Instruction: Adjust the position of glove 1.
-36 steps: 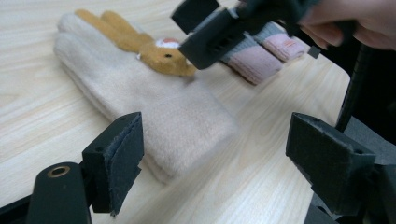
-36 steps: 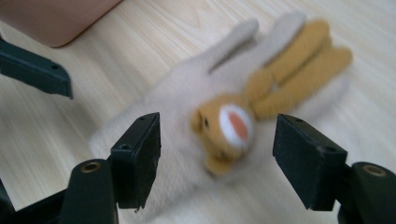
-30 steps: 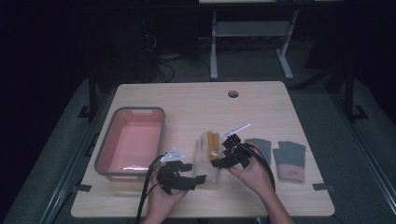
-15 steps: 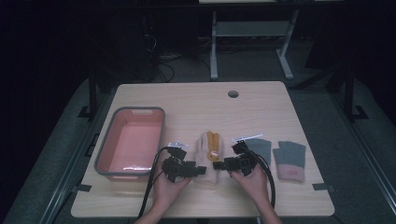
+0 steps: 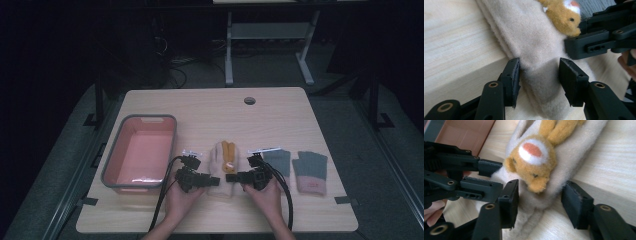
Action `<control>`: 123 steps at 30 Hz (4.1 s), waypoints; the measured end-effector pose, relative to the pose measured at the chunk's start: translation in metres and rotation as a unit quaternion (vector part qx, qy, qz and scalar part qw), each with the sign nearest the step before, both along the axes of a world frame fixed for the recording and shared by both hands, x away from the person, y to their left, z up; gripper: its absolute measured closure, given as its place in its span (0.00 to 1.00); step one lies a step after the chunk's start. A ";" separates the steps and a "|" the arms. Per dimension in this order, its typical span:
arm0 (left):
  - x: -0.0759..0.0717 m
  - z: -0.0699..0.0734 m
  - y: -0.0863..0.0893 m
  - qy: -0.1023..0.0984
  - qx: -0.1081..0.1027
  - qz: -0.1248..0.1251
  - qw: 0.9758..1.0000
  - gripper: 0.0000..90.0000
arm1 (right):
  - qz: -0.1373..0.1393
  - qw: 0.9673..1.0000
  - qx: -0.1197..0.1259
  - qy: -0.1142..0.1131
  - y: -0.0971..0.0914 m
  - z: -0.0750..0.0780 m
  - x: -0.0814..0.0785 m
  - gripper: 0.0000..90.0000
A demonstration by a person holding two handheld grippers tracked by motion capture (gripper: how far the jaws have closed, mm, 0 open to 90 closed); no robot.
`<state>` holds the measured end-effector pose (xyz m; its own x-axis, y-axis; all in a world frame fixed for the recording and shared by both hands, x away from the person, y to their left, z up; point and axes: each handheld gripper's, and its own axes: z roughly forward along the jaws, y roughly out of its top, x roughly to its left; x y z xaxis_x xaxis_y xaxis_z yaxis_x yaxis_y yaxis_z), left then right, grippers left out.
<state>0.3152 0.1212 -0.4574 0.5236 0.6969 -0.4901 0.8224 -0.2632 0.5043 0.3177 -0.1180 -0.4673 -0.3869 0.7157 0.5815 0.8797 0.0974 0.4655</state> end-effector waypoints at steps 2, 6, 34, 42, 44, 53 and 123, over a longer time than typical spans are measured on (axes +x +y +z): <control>0.002 -0.001 0.000 0.009 -0.005 -0.002 1.000 0.58 | -0.006 1.000 0.006 0.000 0.001 -0.001 -0.001 0.59; 0.004 -0.004 -0.001 0.015 -0.012 -0.003 1.000 0.63 | -0.009 0.999 0.037 0.013 0.002 -0.008 -0.002 0.69; 0.008 -0.004 -0.003 0.043 -0.070 -0.022 0.996 0.79 | 0.023 0.999 0.032 -0.004 -0.002 0.000 -0.006 0.90; 0.005 0.006 -0.002 0.039 -0.080 -0.030 0.996 0.79 | 0.023 0.999 0.043 -0.009 -0.005 0.008 -0.011 0.91; 0.005 0.008 -0.001 0.038 -0.083 -0.033 0.995 0.79 | 0.026 0.999 0.046 -0.012 -0.006 0.012 -0.012 0.91; 0.003 0.027 -0.001 0.020 -0.087 -0.042 0.995 0.79 | 0.026 0.998 0.056 -0.027 -0.008 0.026 -0.015 0.91; 0.025 0.136 0.113 -0.066 -0.123 0.005 0.990 0.79 | 0.128 0.986 0.061 -0.084 0.094 0.145 0.048 0.92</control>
<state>0.3398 0.2338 -0.3215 0.5872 0.5712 -0.5735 0.7475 -0.1110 0.6549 0.3657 -0.0241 -0.3227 -0.6441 0.5109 0.5692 0.7428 0.2402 0.6249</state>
